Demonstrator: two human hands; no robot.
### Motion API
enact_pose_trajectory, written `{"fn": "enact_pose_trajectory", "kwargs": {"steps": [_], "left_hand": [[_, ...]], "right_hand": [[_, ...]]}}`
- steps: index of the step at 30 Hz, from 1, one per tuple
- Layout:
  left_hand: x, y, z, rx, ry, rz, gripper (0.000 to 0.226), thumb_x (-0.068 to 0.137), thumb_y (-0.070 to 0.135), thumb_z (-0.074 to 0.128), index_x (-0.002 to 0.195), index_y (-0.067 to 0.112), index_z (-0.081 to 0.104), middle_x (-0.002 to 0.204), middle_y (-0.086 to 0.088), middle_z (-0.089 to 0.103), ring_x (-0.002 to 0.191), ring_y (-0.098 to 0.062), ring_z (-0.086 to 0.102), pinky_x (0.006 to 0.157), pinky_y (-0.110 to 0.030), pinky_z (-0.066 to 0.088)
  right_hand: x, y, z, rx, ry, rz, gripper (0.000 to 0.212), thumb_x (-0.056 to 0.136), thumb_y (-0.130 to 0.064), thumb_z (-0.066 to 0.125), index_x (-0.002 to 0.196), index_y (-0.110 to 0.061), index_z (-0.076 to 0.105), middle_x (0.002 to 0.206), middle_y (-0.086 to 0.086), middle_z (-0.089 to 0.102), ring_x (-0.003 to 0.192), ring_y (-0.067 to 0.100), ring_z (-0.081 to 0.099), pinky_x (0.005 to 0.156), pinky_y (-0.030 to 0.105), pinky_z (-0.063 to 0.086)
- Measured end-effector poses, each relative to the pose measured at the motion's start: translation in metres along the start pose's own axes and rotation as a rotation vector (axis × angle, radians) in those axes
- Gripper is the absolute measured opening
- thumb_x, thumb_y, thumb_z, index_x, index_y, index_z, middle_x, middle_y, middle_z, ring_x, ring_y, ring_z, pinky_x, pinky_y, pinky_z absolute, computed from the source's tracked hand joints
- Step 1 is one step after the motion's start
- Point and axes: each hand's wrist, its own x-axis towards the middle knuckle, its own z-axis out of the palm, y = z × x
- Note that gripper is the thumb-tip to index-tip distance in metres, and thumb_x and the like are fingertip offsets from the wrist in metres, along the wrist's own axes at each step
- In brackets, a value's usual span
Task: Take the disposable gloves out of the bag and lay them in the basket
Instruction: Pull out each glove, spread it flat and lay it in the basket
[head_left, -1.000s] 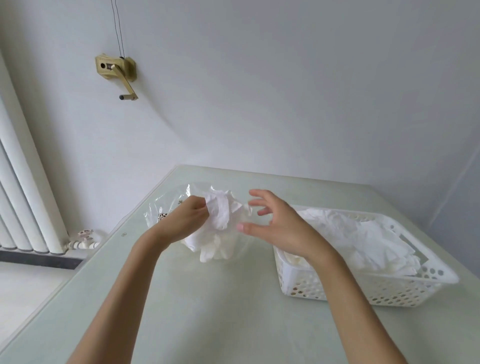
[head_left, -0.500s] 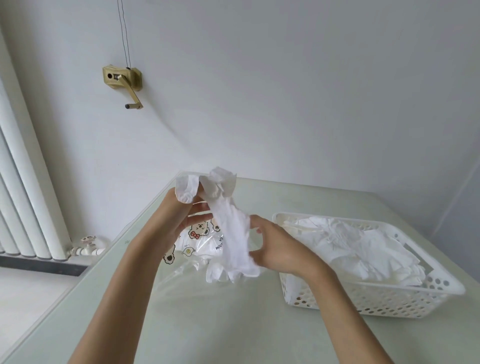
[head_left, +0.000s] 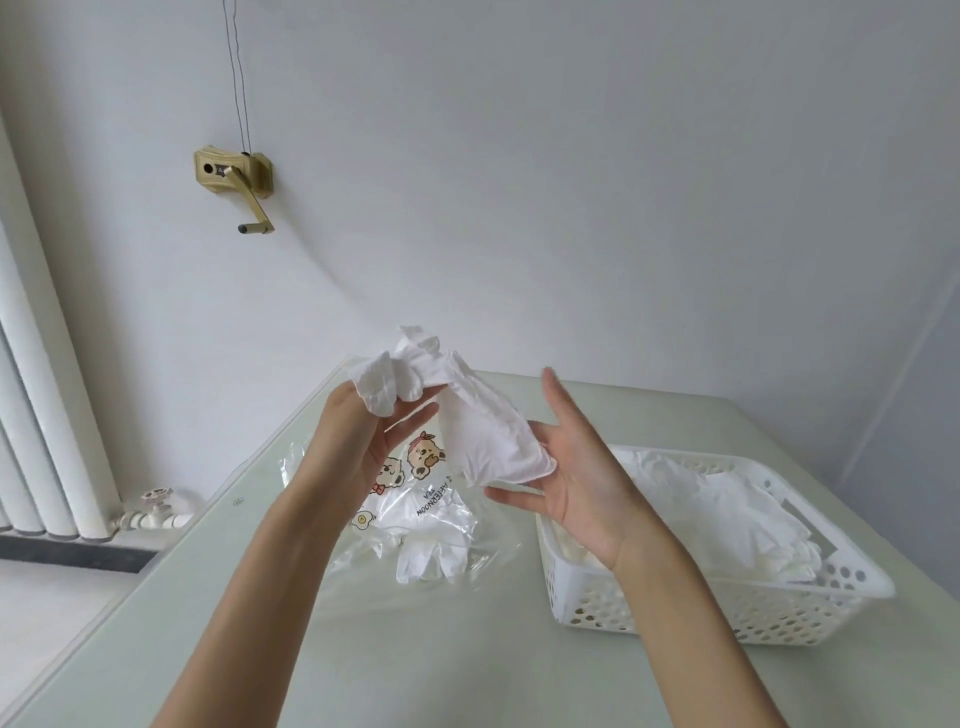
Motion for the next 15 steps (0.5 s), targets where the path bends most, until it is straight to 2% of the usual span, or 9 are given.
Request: {"fn": "enact_pose_trajectory", "kwargs": {"steps": [2,3,5,7,8,10,12,13,15], "left_hand": [[-0.002,-0.005,0.004,0.037,0.003,-0.08,0.026,0.098,-0.002,0.039,0.094,0.006,0.063,0.09,-0.002,0.073,0.084,-0.015,0.073,0.069,-0.023,0.059],[-0.002,-0.005,0.004,0.066,-0.028,-0.16,0.025,0.099,-0.001,0.039,0.098,0.005,0.063,0.097,-0.004,0.073,0.087,-0.016,0.073,0.07,-0.024,0.06],[-0.003,0.003,-0.005,0.244,-0.19,-0.354,0.02,0.096,0.018,0.054,0.11,0.008,0.063,0.111,-0.004,0.071,0.098,-0.014,0.07,0.077,-0.025,0.059],[0.003,0.016,-0.02,0.623,-0.348,-0.507,0.05,0.072,0.039,0.073,0.117,0.018,0.064,0.113,0.003,0.071,0.103,-0.009,0.067,0.08,-0.022,0.057],[0.009,0.024,-0.024,0.842,-0.358,-0.52,0.053,0.069,0.036,0.078,0.118,0.021,0.064,0.117,0.004,0.069,0.104,-0.008,0.066,0.082,-0.021,0.055],[0.018,0.035,-0.008,1.138,-0.269,-0.403,0.046,0.081,0.015,0.074,0.124,0.021,0.059,0.13,0.001,0.06,0.11,-0.014,0.06,0.09,-0.026,0.048],[0.026,0.036,0.025,1.101,-0.27,-0.176,0.044,0.089,0.012,0.065,0.131,0.019,0.053,0.139,0.0,0.052,0.115,-0.012,0.053,0.094,-0.025,0.041],[0.025,0.035,0.044,0.983,-0.385,-0.107,0.046,0.09,0.017,0.064,0.134,0.021,0.05,0.142,0.004,0.049,0.119,-0.006,0.05,0.096,-0.022,0.038],[0.018,0.025,0.081,0.76,-0.743,-0.159,0.057,0.087,0.021,0.067,0.14,0.024,0.044,0.143,0.012,0.047,0.128,0.004,0.043,0.105,-0.02,0.035]], "right_hand": [[-0.005,-0.002,-0.005,-0.223,0.132,-0.18,0.038,0.085,-0.039,0.069,0.097,-0.003,0.07,0.087,0.009,0.068,0.085,0.02,0.067,0.071,0.022,0.055],[-0.008,-0.007,-0.012,-0.31,0.197,-0.277,0.026,0.084,-0.028,0.071,0.089,-0.003,0.07,0.076,0.003,0.067,0.074,0.015,0.065,0.065,0.018,0.051],[-0.014,-0.025,-0.031,-0.445,0.268,-0.405,0.011,0.083,-0.018,0.072,0.08,-0.007,0.072,0.066,-0.005,0.065,0.063,0.007,0.06,0.06,0.014,0.045],[-0.023,-0.052,-0.054,-0.62,0.222,-0.439,0.007,0.083,-0.016,0.073,0.081,-0.01,0.073,0.069,-0.001,0.067,0.065,0.008,0.061,0.064,0.016,0.045],[-0.028,-0.065,-0.062,-0.718,0.158,-0.405,0.007,0.082,-0.017,0.073,0.083,-0.01,0.074,0.074,0.003,0.069,0.068,0.009,0.062,0.067,0.017,0.046],[-0.035,-0.085,-0.074,-0.928,0.061,-0.3,0.009,0.082,-0.022,0.074,0.086,-0.014,0.075,0.083,0.006,0.072,0.071,0.007,0.063,0.072,0.02,0.047],[-0.041,-0.098,-0.076,-1.067,-0.016,-0.233,0.01,0.081,-0.027,0.075,0.089,-0.02,0.075,0.085,0.0,0.072,0.073,0.004,0.062,0.075,0.02,0.047],[-0.046,-0.103,-0.074,-1.092,-0.057,-0.204,0.011,0.081,-0.028,0.075,0.09,-0.021,0.076,0.084,-0.003,0.072,0.073,0.003,0.062,0.073,0.018,0.047],[-0.058,-0.113,-0.074,-1.085,-0.1,-0.18,0.012,0.079,-0.026,0.077,0.09,-0.02,0.076,0.078,-0.005,0.07,0.071,0.003,0.062,0.066,0.014,0.047]]}}
